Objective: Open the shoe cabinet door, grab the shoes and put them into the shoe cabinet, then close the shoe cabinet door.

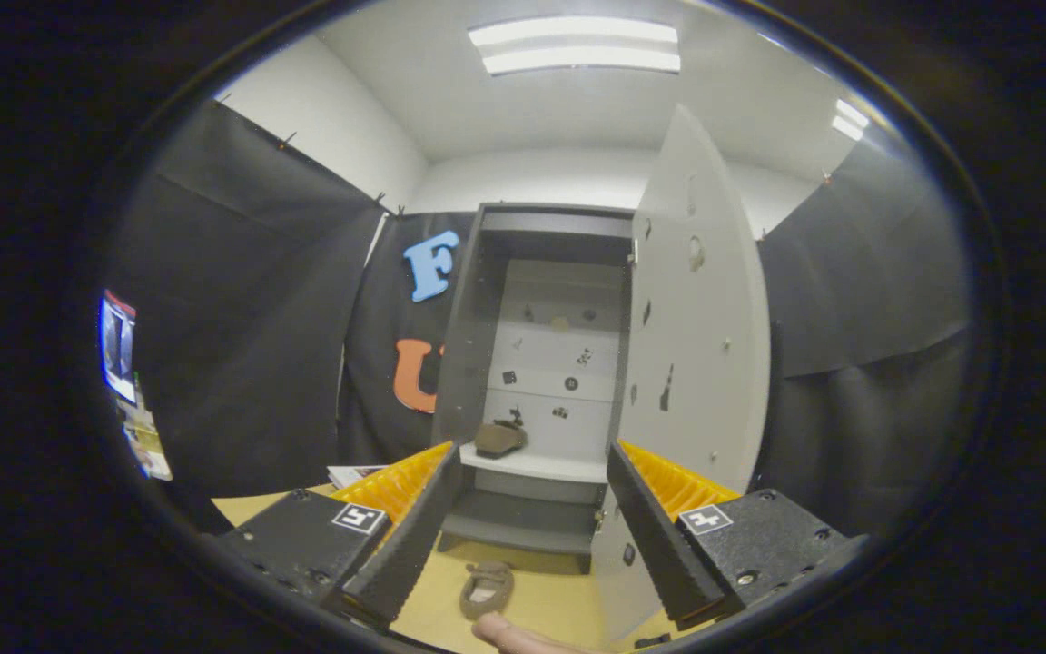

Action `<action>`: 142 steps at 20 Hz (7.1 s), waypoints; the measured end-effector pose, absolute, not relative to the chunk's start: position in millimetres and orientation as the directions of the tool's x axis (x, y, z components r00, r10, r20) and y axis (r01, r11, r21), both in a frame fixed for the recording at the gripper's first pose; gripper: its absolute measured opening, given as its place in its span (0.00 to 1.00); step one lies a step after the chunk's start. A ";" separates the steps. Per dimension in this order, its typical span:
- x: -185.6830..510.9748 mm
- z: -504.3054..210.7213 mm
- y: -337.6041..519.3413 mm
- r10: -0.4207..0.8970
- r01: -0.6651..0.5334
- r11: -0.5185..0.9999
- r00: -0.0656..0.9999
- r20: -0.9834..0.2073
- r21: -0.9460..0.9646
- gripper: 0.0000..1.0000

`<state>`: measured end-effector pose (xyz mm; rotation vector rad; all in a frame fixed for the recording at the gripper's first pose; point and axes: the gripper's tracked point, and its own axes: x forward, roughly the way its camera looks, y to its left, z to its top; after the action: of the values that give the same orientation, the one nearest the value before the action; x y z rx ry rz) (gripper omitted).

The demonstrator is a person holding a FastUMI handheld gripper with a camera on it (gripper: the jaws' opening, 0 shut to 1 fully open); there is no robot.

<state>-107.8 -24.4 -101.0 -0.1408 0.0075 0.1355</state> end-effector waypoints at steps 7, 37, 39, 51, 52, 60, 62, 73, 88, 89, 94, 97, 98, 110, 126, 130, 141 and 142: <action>-57.6 -174.4 -2.8 0.127 -0.128 0.992 0.985 -0.113 0.002 1.00; 68.4 -548.8 22.1 0.133 -0.025 0.987 0.680 -0.721 0.158 0.08; 63.4 -539.5 16.9 0.122 -0.013 0.988 0.697 -0.707 0.157 0.08; 27.8 -366.5 9.4 0.150 -0.107 0.988 0.852 -0.502 0.113 0.07; 24.4 -348.7 14.4 0.164 -0.122 0.985 0.864 -0.477 0.119 0.07; 33.8 -233.9 9.9 0.197 -0.165 0.979 0.913 -0.356 0.118 0.07; 41.9 -213.0 8.3 0.192 -0.163 0.980 0.920 -0.342 0.112 0.07; 114.0 -92.1 -2.9 0.080 -0.082 0.997 0.959 -0.273 0.003 0.07; 291.1 -109.0 -18.3 -0.088 0.028 0.979 0.952 -0.293 -0.202 0.07; 308.2 -121.8 -24.1 -0.121 0.049 0.972 0.944 -0.308 -0.230 0.07; 373.9 -178.5 -33.2 -0.161 0.048 0.949 0.925 -0.346 -0.312 0.08; 387.6 -208.1 -33.6 -0.165 0.038 0.950 0.903 -0.396 -0.309 0.08; 391.6 -211.0 -30.3 -0.150 0.026 0.954 0.905 -0.399 -0.300 0.08; 387.4 -200.4 -14.7 -0.127 0.018 0.963 0.912 -0.391 -0.270 0.42; 71.4 -54.2 -19.6 -0.001 -0.016 0.995 0.987 -0.159 -0.103 1.00; -19.0 -26.5 -38.0 0.067 -0.069 0.992 0.997 -0.024 -0.109 1.00; -126.3 -102.8 -198.9 -0.071 0.072 0.993 0.997 0.016 -0.095 1.00; -124.8 -116.0 -217.9 -0.101 0.101 0.991 0.995 -0.002 -0.086 1.00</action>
<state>-124.8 -217.9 -116.0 -0.0861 0.0060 -0.1012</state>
